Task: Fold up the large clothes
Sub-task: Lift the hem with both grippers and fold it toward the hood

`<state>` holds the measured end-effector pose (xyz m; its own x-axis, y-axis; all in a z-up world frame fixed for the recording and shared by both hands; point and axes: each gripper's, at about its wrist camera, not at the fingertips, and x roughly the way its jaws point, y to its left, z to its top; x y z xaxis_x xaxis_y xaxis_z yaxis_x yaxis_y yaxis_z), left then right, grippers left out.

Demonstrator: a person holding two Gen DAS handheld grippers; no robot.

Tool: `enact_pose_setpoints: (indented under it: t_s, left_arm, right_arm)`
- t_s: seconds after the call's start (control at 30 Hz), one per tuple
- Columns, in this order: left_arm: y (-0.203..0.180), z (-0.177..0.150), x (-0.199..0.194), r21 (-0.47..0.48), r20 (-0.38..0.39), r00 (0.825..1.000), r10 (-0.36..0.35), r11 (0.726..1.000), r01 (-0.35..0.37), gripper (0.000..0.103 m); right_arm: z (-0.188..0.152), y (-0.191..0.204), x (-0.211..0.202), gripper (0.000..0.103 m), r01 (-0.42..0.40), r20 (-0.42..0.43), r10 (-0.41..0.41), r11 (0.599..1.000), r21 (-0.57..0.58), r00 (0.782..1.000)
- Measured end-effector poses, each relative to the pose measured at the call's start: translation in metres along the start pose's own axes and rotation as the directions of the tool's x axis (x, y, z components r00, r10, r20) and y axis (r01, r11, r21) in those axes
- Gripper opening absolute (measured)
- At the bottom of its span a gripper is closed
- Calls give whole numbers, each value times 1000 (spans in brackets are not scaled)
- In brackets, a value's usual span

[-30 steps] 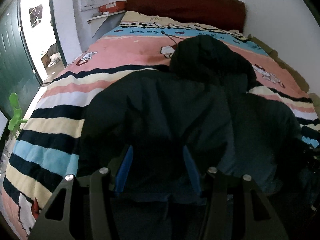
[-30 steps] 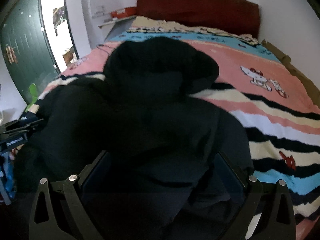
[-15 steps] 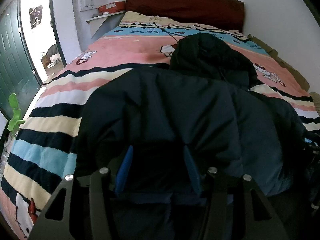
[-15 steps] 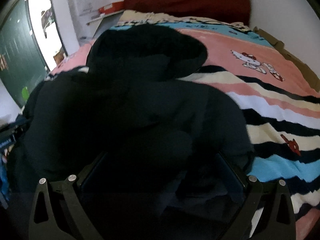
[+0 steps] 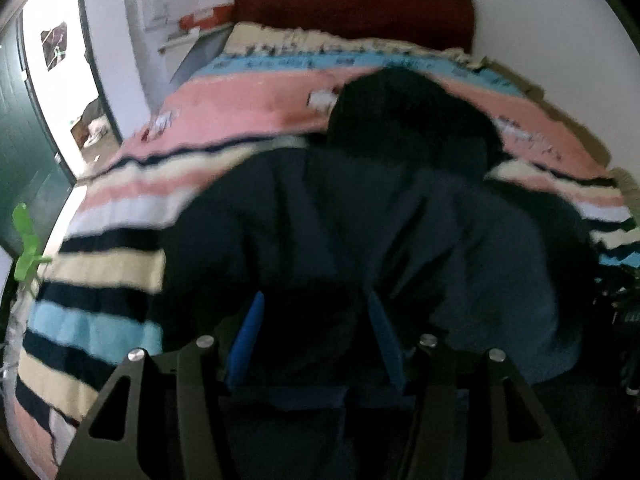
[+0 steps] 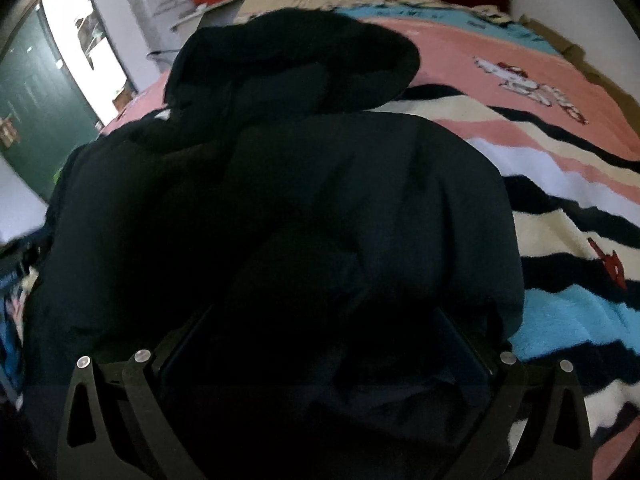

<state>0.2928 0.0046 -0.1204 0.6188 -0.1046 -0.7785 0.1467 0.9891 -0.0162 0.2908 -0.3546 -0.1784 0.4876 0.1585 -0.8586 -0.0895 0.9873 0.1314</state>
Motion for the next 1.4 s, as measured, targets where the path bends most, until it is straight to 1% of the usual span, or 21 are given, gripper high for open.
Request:
enact_pose_setpoints:
  t_s: [0.03,0.1,0.17,0.27,0.3,0.4,0.43,0.5,0.6,0.67,0.7,0.77,0.83,0.9,0.97,1.0,1.07,1.17,1.3,1.37,1.4]
  left_arm:
    - [1,10,-6,8,19,1000,-19,1000,18,53]
    - [2,35,-13,25,43,997,-65,998,64,53]
    - [0,65,-12,49,48,994,-101,994,99,53]
    - [-4,123,8,58,38,979,-202,978,200,53]
    - [-5,136,16,60,38,975,-218,975,215,53]
    - [-12,188,57,85,9,960,-280,957,278,53]
    - [-16,207,79,85,-13,949,-315,945,315,53]
    - [-22,232,112,96,-31,943,-332,938,333,53]
    - [-28,268,161,89,-59,922,-382,918,386,53]
    - [-33,288,190,92,-75,921,-381,917,387,53]
    - [-36,294,201,95,-85,919,-384,915,391,53]
    - [-40,298,214,102,-108,902,-417,898,428,53]
    - [-46,299,223,149,-133,892,-432,881,449,53]
    - [-52,295,231,198,-160,894,-418,874,444,53]
    - [-52,293,239,207,-177,885,-432,862,462,53]
    - [-52,293,243,214,-182,884,-431,860,464,53]
    - [-53,293,253,229,-196,889,-413,863,451,53]
    - [-51,293,271,219,-223,887,-405,865,451,53]
    - [-43,289,288,144,-239,861,-449,861,489,53]
    - [-39,284,294,103,-252,842,-478,852,514,53]
    - [-38,280,295,85,-253,832,-494,845,528,53]
  right_arm:
    - [2,-1,-9,102,-23,13,23,1000,-11,1000]
    - [11,-8,-32,102,-63,80,64,998,-18,995]
    - [29,-19,-54,102,-80,144,84,996,-33,986]
    - [75,-42,-68,102,-84,206,92,995,-43,974]
    - [94,-50,-67,102,-81,224,90,996,-47,970]
    - [153,-70,-48,102,-103,244,118,992,-74,962]
    - [167,-76,-41,102,-116,246,131,990,-76,960]
    - [207,-86,-17,102,-169,240,185,982,-86,953]
    - [263,-98,26,102,-209,245,226,974,-91,943]
    - [286,-99,49,102,-202,244,218,975,-88,945]
    - [293,-100,60,102,-208,239,223,974,-85,945]
    - [308,-101,85,102,-247,225,257,966,-72,940]
    - [317,-99,106,102,-279,204,293,956,-94,934]
    - [322,-95,124,102,-280,161,301,950,-137,940]
    - [325,-94,136,102,-232,138,258,956,-178,956]
    - [328,-94,144,102,-220,126,247,956,-193,961]
    - [331,-96,156,102,-213,114,238,958,-194,965]
    - [339,-98,175,102,-221,99,240,960,-174,966]
    - [343,-91,193,102,-242,75,257,956,-164,964]
    - [343,-84,202,101,-248,49,258,956,-158,965]
    - [342,-82,204,89,-249,40,258,956,-158,965]
